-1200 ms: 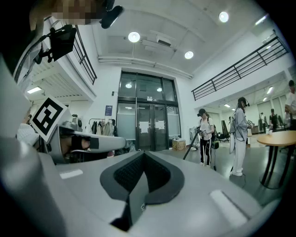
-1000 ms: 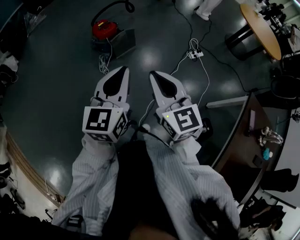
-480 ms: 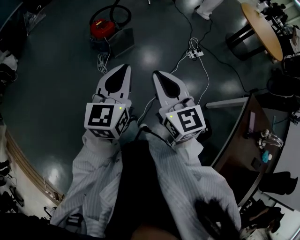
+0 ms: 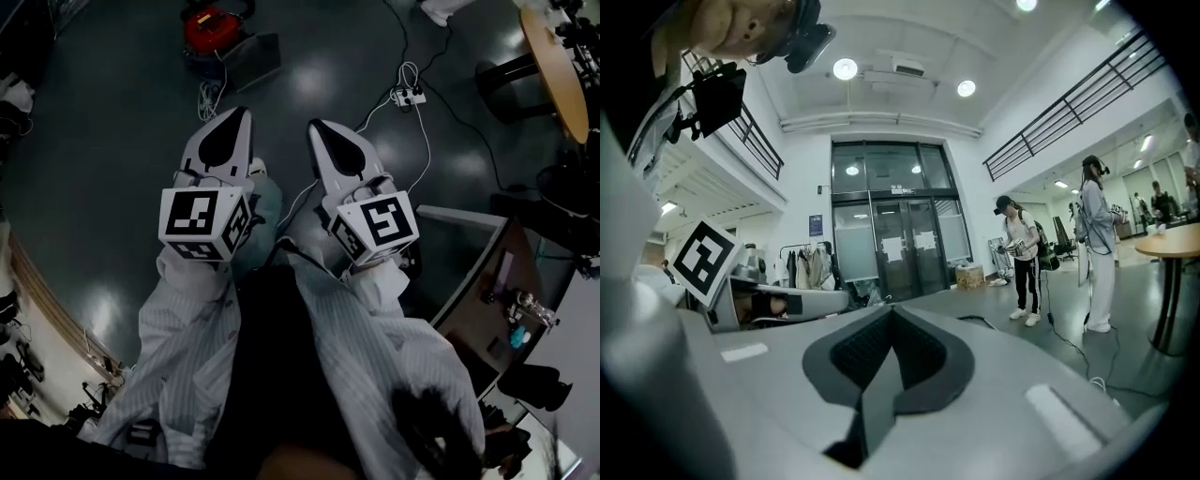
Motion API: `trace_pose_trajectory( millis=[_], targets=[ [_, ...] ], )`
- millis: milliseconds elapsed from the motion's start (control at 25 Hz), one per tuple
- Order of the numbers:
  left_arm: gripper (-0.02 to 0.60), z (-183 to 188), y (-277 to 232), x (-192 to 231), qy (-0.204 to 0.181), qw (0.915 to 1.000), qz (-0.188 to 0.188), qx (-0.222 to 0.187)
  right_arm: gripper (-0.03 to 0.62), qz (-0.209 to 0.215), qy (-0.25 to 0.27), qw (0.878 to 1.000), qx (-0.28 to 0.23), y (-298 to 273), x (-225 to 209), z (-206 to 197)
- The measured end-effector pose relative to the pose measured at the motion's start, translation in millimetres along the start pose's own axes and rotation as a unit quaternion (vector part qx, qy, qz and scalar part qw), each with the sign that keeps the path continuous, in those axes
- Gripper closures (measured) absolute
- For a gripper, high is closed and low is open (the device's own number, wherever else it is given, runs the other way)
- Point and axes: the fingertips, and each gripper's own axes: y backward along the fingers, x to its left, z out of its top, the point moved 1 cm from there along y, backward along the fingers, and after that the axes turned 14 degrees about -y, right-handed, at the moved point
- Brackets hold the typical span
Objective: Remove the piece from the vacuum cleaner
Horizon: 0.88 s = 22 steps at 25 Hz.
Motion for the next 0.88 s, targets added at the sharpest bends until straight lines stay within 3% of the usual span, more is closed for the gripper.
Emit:
trace_pose_trajectory(
  millis=[440,880],
  targets=[
    [0.578,3,-168,131,-0.009,0.9993,0.020,0.031,0.594,0.032,0.013,0.999,0.021,-206,-89,55],
    [0.578,-47,-330,232,0.030,0.9929,0.063,0.097,0.594,0.101,0.004,0.987,0.127,-401,-201,50]
  ],
)
